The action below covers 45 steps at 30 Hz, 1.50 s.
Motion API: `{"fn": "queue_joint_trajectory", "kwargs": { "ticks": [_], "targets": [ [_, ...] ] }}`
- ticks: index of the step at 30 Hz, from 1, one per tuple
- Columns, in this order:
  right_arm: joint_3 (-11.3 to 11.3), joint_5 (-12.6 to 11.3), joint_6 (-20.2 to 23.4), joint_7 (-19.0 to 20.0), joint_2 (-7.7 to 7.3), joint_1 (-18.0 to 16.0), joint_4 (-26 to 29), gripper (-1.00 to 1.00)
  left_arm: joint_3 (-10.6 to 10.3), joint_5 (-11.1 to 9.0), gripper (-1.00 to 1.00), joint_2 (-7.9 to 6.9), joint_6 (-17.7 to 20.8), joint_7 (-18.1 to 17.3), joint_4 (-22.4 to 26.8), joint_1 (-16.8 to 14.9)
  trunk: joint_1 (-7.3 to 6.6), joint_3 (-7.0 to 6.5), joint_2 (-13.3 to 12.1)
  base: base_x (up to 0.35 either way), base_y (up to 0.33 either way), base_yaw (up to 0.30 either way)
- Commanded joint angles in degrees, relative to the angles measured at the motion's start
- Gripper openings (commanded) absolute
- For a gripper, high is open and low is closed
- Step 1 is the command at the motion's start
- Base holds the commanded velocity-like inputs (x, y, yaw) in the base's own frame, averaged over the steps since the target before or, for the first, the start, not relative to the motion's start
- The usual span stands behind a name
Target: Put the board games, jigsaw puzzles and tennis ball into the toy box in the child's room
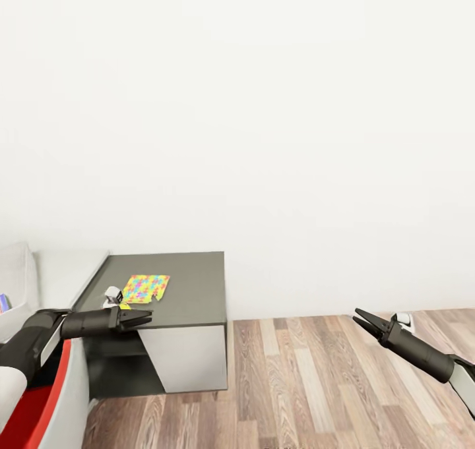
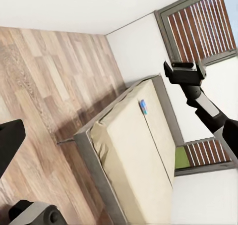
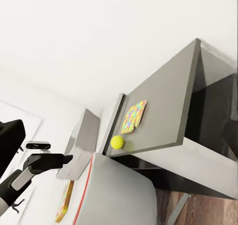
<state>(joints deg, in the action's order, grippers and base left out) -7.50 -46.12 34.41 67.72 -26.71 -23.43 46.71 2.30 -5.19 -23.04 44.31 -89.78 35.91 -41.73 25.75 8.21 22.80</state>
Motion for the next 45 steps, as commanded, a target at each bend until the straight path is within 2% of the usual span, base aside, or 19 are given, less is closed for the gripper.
{"fn": "queue_joint_trajectory", "kwargs": {
  "ticks": [1,45],
  "targets": [
    [0.03,-0.29,0.45,0.04,-0.01,-0.06,-0.05,1.00,-0.01,0.00,1.00,-0.02,0.61,-0.22,0.04,-0.02,0.03,0.12,0.12,-0.004,0.000,-0.281],
    [0.01,-0.29,0.47,0.04,-0.01,-0.12,-1.03,1.00,0.03,0.09,1.00,0.01,0.61,-0.22,-0.04,-0.02,0.03,0.12,0.12,0.000,0.000,-0.281]
  ]
}}
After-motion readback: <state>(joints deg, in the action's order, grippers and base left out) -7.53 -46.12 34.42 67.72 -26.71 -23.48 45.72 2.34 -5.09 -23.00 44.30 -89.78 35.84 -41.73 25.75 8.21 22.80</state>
